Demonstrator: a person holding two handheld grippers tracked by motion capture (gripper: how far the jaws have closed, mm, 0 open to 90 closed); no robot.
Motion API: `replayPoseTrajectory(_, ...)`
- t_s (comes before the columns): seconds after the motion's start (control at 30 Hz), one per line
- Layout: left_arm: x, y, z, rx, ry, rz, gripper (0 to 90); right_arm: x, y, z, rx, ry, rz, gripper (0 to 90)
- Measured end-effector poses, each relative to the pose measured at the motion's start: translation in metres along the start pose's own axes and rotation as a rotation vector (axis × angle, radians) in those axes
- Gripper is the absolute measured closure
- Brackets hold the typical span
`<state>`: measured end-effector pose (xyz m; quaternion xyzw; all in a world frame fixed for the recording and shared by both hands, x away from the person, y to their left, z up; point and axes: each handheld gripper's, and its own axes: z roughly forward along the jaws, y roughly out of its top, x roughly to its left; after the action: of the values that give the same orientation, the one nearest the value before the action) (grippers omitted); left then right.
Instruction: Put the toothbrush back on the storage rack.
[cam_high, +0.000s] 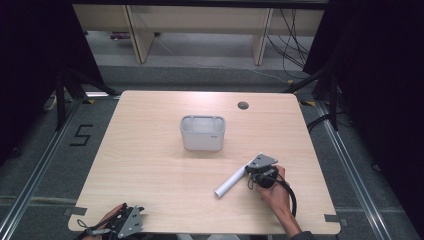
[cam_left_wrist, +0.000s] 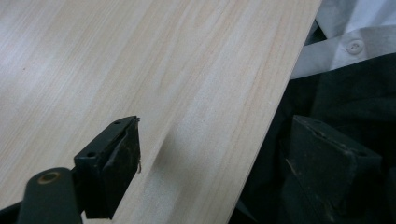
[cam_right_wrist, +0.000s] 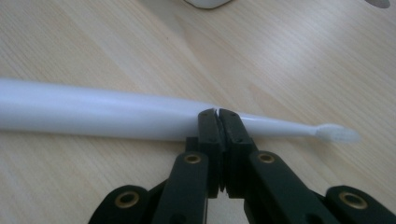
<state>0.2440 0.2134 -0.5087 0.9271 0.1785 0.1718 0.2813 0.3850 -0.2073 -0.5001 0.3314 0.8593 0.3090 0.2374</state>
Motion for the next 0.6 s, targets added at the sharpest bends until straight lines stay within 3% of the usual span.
replayPoseTrajectory(0.6, 0.0, 0.0, -0.001, -0.001, 0.002, 0.005, 16.9, 0.007, 0.017, 0.016, 0.029, 0.009, -0.029, 85.4)
